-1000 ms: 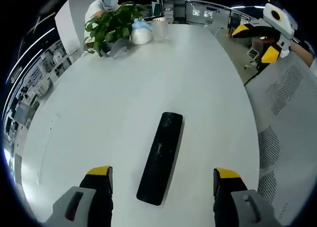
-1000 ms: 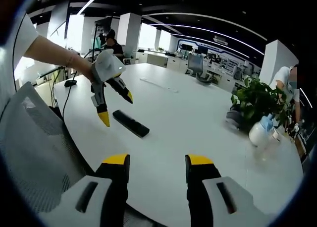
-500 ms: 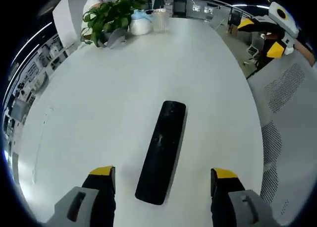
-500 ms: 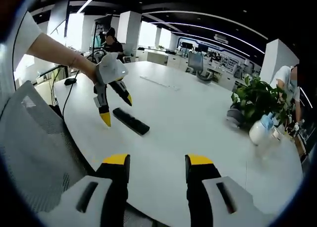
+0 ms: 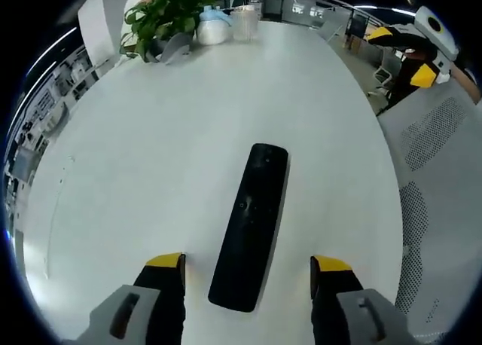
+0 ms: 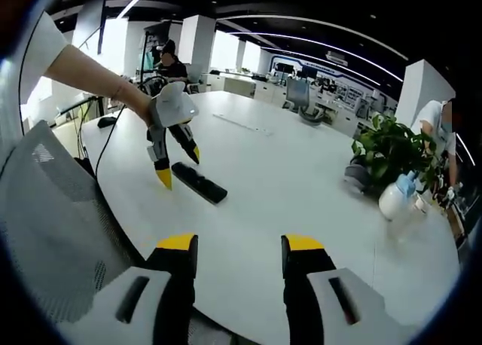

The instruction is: Press the specified remote control buttons in sequence, fully releasing each button before pressing the next.

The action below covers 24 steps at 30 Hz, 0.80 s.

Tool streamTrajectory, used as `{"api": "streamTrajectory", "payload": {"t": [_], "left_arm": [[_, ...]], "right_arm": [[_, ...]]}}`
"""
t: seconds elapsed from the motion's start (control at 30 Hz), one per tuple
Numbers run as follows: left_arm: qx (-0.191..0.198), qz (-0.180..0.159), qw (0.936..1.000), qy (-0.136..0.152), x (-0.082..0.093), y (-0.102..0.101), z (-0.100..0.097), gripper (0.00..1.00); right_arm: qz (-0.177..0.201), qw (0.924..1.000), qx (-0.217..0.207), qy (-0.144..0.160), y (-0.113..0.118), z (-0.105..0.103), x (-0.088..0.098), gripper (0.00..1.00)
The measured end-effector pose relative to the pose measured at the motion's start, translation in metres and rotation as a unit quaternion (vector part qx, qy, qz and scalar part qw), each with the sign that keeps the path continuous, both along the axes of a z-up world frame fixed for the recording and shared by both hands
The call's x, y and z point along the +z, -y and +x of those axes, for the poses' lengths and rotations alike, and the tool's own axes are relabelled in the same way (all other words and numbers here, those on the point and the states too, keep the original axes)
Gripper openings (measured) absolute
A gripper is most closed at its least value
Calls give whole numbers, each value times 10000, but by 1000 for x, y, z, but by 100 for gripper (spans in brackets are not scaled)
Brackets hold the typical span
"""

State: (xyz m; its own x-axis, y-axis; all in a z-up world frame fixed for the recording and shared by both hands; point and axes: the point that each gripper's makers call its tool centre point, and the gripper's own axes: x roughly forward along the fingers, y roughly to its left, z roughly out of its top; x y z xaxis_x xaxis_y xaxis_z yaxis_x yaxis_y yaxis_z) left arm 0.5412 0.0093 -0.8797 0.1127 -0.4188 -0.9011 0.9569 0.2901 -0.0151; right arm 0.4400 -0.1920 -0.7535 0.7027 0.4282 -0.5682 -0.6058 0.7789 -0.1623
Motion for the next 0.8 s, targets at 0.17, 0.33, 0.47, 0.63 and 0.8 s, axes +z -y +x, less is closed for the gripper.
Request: {"api": "streamTrajectory", "payload": {"t": [0.17, 0.33, 0.47, 0.63, 0.8], "left_arm": [[-49, -54, 10000, 24, 1, 2, 0, 58], [-98, -90, 9999, 41, 1, 2, -1, 53], [-130, -114, 9998, 60, 2, 0, -3, 43], [-120, -118, 9998, 91, 2, -3, -4, 38], [-107, -123, 9998, 104, 2, -4, -4, 35]], "right_arm": [[-7, 10000, 13, -5, -1, 0, -1, 45], [-1, 10000, 18, -4, -1, 0, -1, 45], [-7, 10000, 26, -3, -1, 0, -1, 45], [-10, 10000, 33, -5, -2, 0, -1, 44], [-26, 10000, 68, -29, -3, -1, -2, 44]]}}
